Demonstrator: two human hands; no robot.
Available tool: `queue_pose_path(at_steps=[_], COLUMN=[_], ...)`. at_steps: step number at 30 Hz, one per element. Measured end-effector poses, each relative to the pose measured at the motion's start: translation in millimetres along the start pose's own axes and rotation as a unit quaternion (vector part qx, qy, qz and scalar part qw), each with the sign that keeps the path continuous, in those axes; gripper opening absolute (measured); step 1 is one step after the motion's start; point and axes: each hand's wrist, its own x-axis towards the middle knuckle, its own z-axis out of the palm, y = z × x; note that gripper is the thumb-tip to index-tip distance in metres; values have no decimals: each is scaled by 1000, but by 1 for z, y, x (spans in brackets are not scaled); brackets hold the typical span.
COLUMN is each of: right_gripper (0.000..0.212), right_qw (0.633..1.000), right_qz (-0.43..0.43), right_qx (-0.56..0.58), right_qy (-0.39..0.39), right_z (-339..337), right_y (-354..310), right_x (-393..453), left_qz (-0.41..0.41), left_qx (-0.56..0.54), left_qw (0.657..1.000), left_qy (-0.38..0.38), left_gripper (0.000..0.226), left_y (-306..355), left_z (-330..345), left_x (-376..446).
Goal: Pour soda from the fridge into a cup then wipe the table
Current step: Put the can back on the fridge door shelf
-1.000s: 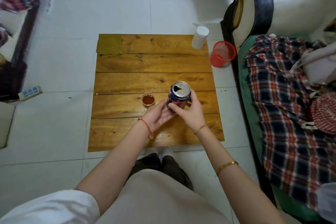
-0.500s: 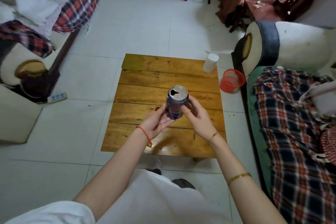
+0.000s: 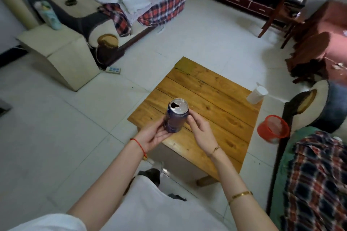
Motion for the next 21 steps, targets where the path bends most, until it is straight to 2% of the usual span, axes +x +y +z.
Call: queue_pose_path(at_steps=[5,8,12,16,21], right_gripper=[40,46,40,36,35], right_qw=[992,982,964,937,912], right_qz=[-68,-96,-128,-144,-146], right_qx=[-21,-27,-20,-8,18], right_qy=[-104,-160,-231,-319,-383], right_z=[46,83,136,203,309], right_y=[-17,-29,-55,-82,-113], right_x=[-16,-18,-21,-17,-15], left_qz=[62,99,140,166,204], left_qx=[-87,-135,-196,-242,-282], left_qw=[992,981,961,939,908], left_qy=[63,96,135,181,232], left_gripper=[43,43,40,31,32], left_y=[-21,-26,-26,-19,-1], left_z=[-53,-88,-134,-186,-268], left_x=[-52,-83,-122,-158,-204])
